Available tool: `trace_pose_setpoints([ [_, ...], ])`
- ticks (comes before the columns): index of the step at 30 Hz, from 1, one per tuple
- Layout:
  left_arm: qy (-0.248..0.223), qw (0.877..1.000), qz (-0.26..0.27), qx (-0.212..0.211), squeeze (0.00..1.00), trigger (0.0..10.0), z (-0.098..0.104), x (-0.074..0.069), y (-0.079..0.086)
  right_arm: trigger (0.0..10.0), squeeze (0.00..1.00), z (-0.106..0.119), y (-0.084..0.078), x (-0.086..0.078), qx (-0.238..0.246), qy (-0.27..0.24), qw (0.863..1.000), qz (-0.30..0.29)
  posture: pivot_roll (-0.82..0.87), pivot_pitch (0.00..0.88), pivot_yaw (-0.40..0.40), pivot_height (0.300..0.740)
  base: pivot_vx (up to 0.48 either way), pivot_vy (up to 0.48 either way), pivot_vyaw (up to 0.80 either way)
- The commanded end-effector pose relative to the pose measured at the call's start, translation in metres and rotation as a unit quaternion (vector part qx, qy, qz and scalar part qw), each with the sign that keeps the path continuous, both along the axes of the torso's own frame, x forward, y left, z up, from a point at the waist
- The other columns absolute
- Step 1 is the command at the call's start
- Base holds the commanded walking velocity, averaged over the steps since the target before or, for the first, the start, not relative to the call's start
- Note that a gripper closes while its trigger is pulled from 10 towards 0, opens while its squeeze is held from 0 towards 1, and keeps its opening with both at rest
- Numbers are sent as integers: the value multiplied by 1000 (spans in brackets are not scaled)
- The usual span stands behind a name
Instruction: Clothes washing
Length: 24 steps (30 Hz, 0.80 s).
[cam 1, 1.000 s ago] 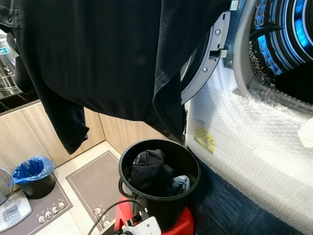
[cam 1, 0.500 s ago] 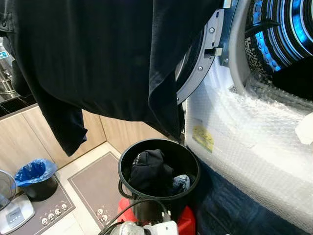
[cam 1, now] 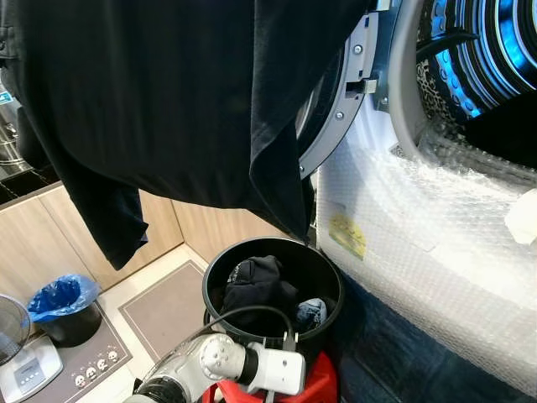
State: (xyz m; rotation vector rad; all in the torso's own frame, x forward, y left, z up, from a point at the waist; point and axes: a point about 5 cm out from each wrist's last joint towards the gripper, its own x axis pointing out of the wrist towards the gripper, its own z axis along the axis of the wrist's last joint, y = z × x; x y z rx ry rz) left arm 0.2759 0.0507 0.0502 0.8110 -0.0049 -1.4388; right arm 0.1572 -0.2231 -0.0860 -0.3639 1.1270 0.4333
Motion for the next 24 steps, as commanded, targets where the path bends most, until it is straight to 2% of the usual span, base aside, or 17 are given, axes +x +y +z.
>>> trace_pose_setpoints([
  [1, -17, 999, 33, -19, 0, 10000, 7, 7, 11, 10000, 0, -1, 3, -2, 3, 0, 1000, -1, -122, 0, 71, 740, 0, 0, 0],
  [6, -35, 987, 115, -104, 0, 10000, 28, 19, 19, 10000, 0, -2, 5, -2, 5, 3, 1000, -1, -105, 0, 64, 740, 0, 0, 0],
  [7, -38, 981, 142, -126, 0, 10000, 32, 22, 22, 10000, 0, -2, 5, -2, 5, 4, 1000, 0, -105, 0, 64, 740, 0, 0, 0],
  [8, -47, 965, 195, -170, 0, 10000, 41, 29, 29, 10000, 0, -2, 6, -1, 5, 3, 1000, 0, -102, 0, 60, 740, 0, 0, 0],
  [9, -50, 960, 208, -180, 0, 10000, 43, 30, 31, 10000, 0, -2, 5, -1, 4, 3, 1000, -1, -102, 0, 60, 740, 0, 0, 0],
  [12, -53, 934, 275, -222, 0, 10000, 49, 36, 45, 10000, 0, -2, 5, -2, 3, 4, 1000, 0, -92, 0, 53, 740, 0, 0, 0],
  [16, -64, 885, 382, -258, 0, 10000, 51, 41, 71, 10000, 0, -2, 4, -3, 1, 6, 1000, 3, -83, 0, 48, 740, 0, 0, 0],
  [17, -64, 885, 382, -258, 0, 10000, 51, 41, 71, 10000, 0, -2, 4, -3, 1, 6, 1000, 3, -83, 0, 48, 740, 0, 0, 0],
  [18, -49, 849, 446, -277, 0, 10000, 48, 44, 85, 10000, 0, -2, 4, -3, 0, 7, 1000, 3, -72, 0, 41, 740, 0, 0, 0],
  [19, -40, 831, 473, -289, 0, 10000, 47, 45, 91, 10000, 0, -2, 4, -3, 0, 8, 1000, 3, -72, 0, 41, 740, 0, 0, 0],
  [21, -29, 787, 536, -302, 0, 10000, 43, 46, 102, 10000, 0, -3, 4, -4, -2, 10, 1000, 9, -67, 0, 37, 740, 0, 0, 0],
  [23, -8, 775, 547, -315, 0, 10000, 40, 45, 100, 10000, 0, -3, 4, -4, -3, 10, 1000, 10, -65, 0, 36, 740, 0, 0, 0],
  [24, -8, 775, 547, -315, 0, 10000, 40, 45, 100, 10000, 0, -3, 4, -4, -3, 10, 1000, 10, -65, 0, 36, 740, 0, 0, 0],
])
